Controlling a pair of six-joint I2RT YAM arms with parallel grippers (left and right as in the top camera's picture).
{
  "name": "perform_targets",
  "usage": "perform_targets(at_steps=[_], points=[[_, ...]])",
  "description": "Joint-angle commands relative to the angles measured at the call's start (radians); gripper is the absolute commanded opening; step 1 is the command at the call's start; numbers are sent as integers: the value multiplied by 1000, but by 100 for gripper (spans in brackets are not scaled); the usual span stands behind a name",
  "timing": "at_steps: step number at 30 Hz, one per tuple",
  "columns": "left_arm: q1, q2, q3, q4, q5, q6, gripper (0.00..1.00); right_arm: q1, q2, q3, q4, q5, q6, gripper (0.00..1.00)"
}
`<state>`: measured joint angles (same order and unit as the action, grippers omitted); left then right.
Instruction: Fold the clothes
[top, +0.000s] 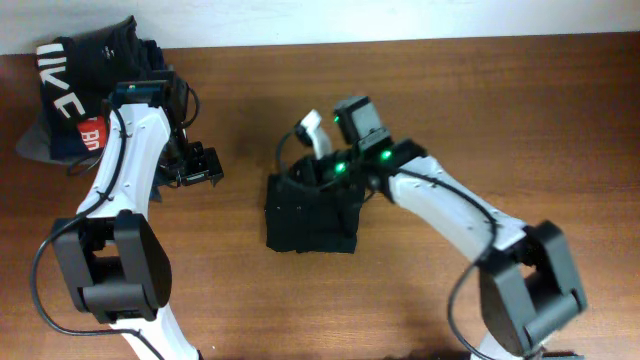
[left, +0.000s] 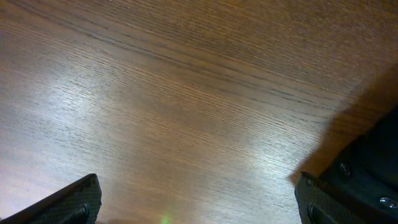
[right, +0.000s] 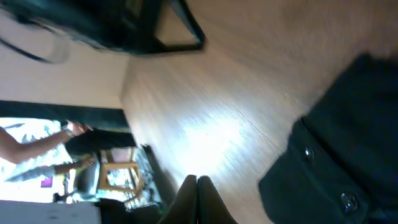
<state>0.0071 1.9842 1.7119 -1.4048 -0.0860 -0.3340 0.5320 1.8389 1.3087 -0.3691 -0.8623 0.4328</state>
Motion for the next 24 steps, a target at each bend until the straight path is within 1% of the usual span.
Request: perform_targets(at_steps=[1,4,8,14,18,22,23,24], points=[[2,-23,-10,2,-8,-10,99,46,64,-37,33,42,-36,4],[2,-23,-10,2,-8,-10,99,70,123,-44,26,98,-24,4],[2,-23,-10,-4,-9,-10,99,69,238,-45,25,111,-25,4],[2,-23,-10,-8,-8,-10,99,51,334,-45,-2,116,-47,4],[2,-23,-10,-16,-8,-10,99,47,303,-33,-34,77,-134,4],[2,-23,-10,-16,-7,-9,99,37,189,39,-154,67,-196,6],[2,-23,-10,-16,-6,-9,99,33,153,62,-186,74,-207,8],[2,-23,-10,-16,0,-3,99,29,117,89,-224,85,-220,13]])
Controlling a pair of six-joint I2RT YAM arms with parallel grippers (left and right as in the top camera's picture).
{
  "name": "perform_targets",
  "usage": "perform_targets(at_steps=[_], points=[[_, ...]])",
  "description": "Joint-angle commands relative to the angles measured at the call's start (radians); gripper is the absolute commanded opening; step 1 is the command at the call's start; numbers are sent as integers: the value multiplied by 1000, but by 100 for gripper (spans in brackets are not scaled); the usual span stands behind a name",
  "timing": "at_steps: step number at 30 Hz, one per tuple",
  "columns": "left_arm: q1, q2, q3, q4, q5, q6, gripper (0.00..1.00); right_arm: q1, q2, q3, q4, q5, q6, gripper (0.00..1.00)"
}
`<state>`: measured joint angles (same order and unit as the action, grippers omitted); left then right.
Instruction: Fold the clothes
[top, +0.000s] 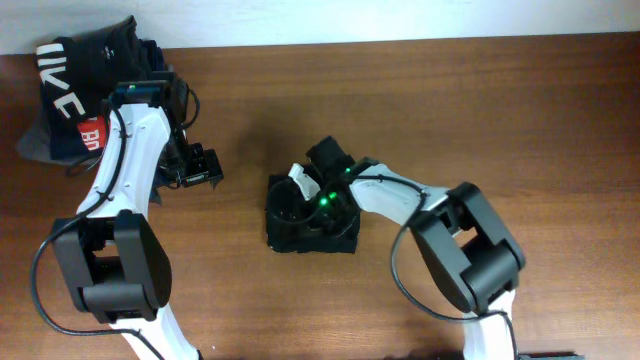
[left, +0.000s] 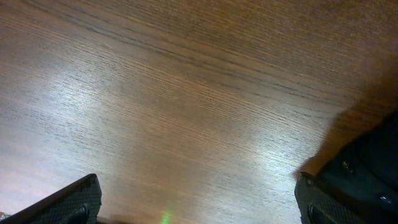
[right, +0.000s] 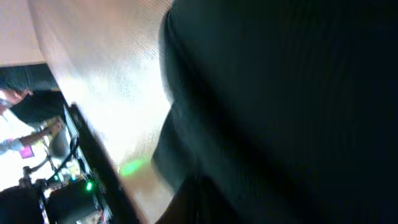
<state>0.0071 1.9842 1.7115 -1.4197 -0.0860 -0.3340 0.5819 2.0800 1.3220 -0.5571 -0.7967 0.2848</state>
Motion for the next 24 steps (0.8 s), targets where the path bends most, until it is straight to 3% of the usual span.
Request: perform_targets(at_steps=[1,2,4,6,13,20,24], points=[[2,-23,-10,3,21,28,99,-26,-159,105,-79,46,-75,19],[2,-23,-10,7,52,63,99,-33,-199,142,-137,82,-88,29],[2,-23,-10,18,132,122,99,-42,-264,212,-250,175,-101,68],[2,-23,-14,36,219,178,99,-52,-324,287,-378,298,-101,98],[2,-23,-93,109,495,369,99,-67,-463,417,-668,508,-101,99],[2,-23,-335,261,757,468,99,-73,-544,417,-761,573,-101,99],[2,-23,-454,373,834,467,99,-73,-546,417,-768,574,-101,99]])
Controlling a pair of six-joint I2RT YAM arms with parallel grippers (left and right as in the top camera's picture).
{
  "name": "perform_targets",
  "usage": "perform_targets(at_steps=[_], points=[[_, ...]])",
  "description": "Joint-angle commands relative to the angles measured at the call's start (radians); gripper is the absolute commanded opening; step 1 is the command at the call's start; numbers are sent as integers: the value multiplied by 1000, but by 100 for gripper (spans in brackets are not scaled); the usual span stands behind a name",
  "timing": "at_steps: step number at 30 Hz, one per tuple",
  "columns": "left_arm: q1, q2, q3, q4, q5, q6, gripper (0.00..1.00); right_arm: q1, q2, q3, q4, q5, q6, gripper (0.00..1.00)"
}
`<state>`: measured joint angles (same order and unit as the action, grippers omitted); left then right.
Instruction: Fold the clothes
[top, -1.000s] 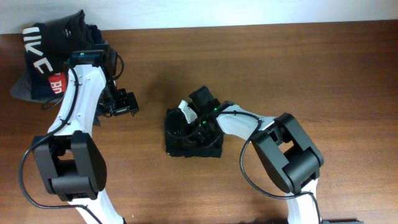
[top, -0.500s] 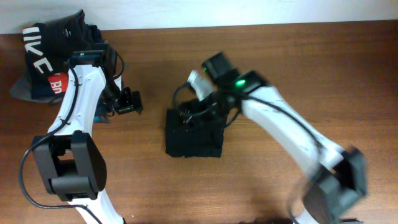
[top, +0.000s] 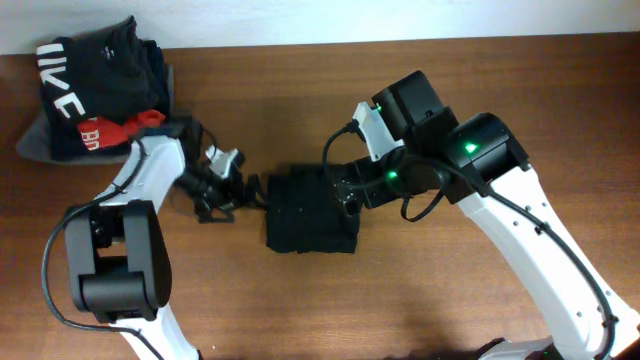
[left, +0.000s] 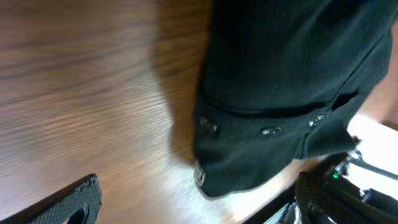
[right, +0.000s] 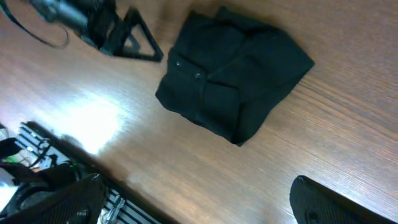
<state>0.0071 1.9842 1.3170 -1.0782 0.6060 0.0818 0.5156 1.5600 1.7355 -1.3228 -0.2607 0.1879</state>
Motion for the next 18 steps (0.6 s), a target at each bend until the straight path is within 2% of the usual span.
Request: perform_targets(at_steps=[1,11,18], points=[[2,-23,-84,56,149,51,99,-6,-26,3,-2,38,-4,99],[2,-23,-195,234,162,35,99,-6,-26,3,-11,38,-4,99],[-8,-21,-224,388,161,-68,99,-6,-26,3,-11,38,-4,99]])
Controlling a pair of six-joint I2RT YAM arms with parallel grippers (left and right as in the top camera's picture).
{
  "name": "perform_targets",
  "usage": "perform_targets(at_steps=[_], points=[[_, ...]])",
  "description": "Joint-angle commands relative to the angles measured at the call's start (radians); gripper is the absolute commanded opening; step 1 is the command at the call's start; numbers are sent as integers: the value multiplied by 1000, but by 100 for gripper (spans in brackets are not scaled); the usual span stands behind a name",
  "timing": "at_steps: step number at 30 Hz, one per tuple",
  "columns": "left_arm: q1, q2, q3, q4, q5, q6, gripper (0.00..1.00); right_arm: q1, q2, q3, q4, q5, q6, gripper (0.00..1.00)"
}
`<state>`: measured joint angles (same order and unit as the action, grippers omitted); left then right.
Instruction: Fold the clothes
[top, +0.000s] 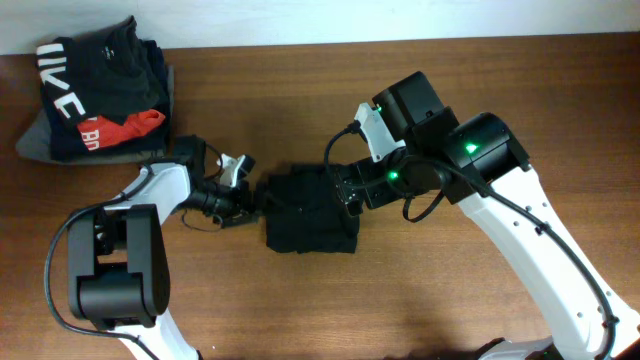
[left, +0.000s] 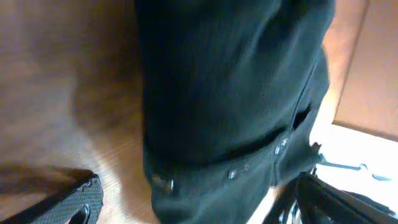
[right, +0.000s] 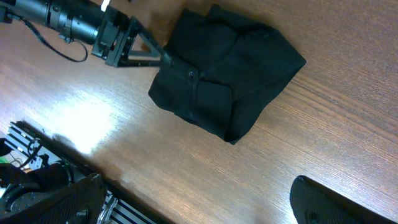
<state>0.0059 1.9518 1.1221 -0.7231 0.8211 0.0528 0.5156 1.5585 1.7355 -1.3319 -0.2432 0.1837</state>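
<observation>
A black buttoned garment (top: 310, 215) lies folded into a small square at mid-table; it also shows from above in the right wrist view (right: 227, 78). My left gripper (top: 250, 198) lies low on the wood, open, its fingers at the garment's left edge. In the left wrist view the black cloth (left: 230, 93) fills the space ahead of the open left gripper (left: 199, 202). My right gripper (top: 345, 190) hangs open well above the garment, with nothing between the fingers of the right gripper (right: 196, 208).
A stack of folded clothes (top: 95, 85), dark with white lettering and a red piece, sits at the back left corner. The left arm's gripper (right: 124, 43) shows in the right wrist view. Brown wooden tabletop (top: 500, 300) surrounds the garment.
My left gripper has moved right, from a short way off the garment to its left edge, and the cloth now fills its view. The right arm and garment stand almost unchanged.
At first my left gripper was open over bare wood near the stack, and my right was shut at the garment's far edge. Then the right was down on the cloth. Later it was raised and open, and the left had come beside the garment, now at its edge.
</observation>
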Motion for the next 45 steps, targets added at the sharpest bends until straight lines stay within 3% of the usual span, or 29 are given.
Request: perform_targets(at_steps=[1,19,24,28,32,35,45], points=[[-13,12,-29,48,-54,-44,99,-6,-25,3,-2,20,0,99],[-202,17,-29,195,-121,-203,99,-6,-25,2,-24,20,0,99],[-229,18,-29,248,-139,-206,80,-6,-25,2,-27,20,0,99],[-256,18,-29,297,-186,-206,47,-6,-25,2,-39,20,0,99],[-268,18,-29,340,-193,-206,29,-6,-25,2,-55,37,0,99],[-268,18,-29,366,-193,-206,3,-6,-24,2,-68,54,0,99],[-249,16,62,351,-281,-131,0,-6,-25,2,-93,66,0,99]])
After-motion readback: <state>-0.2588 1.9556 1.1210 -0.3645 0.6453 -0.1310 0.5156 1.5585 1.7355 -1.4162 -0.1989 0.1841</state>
